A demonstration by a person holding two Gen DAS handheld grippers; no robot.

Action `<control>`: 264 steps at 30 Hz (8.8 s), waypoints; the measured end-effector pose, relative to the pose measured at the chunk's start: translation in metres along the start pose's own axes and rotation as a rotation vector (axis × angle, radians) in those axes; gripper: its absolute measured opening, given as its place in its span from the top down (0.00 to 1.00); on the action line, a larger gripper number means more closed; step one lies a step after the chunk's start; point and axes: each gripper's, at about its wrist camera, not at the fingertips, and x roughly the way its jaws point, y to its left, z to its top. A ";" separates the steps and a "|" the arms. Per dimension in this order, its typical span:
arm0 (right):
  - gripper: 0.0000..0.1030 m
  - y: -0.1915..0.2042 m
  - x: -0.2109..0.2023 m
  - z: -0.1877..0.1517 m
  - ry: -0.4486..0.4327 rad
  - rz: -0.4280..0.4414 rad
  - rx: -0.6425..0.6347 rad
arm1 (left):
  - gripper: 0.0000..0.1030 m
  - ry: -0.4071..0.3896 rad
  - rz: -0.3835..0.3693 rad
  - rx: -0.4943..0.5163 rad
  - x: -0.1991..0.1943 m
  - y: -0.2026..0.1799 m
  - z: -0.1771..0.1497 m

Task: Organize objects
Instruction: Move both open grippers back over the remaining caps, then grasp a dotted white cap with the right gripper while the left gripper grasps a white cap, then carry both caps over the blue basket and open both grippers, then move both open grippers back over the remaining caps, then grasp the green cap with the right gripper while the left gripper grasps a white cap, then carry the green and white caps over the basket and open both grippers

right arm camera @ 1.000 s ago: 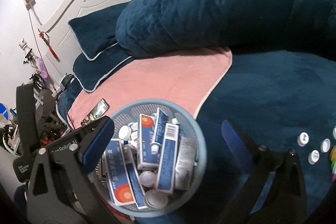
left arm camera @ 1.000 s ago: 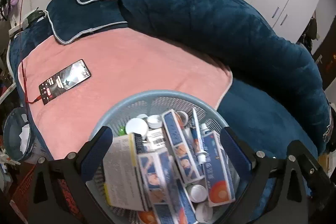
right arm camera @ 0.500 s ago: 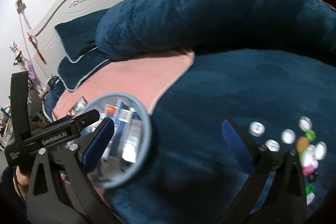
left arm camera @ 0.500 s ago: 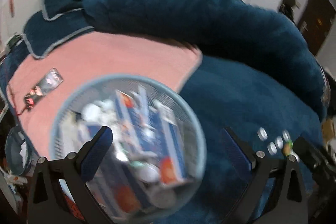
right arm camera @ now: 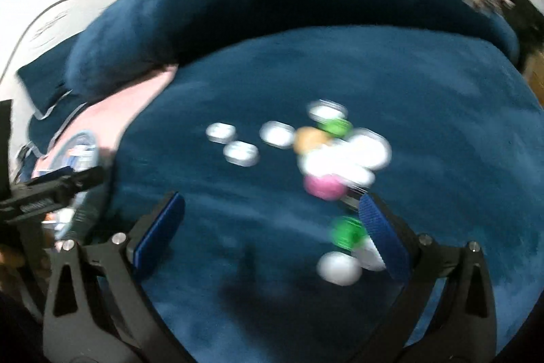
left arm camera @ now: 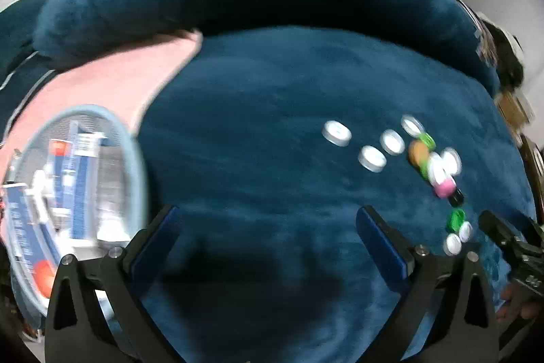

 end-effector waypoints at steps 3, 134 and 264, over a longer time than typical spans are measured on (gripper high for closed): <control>0.00 -0.033 0.005 -0.021 0.029 -0.088 0.032 | 0.01 0.042 -0.018 0.056 0.021 -0.030 -0.010; 0.70 0.345 0.050 0.043 0.082 0.530 -0.325 | 0.70 -0.187 0.049 -0.582 -0.070 0.308 0.002; 0.70 0.075 0.038 0.031 -0.021 0.155 -0.077 | 0.70 -0.167 -0.070 -0.114 -0.032 0.079 0.020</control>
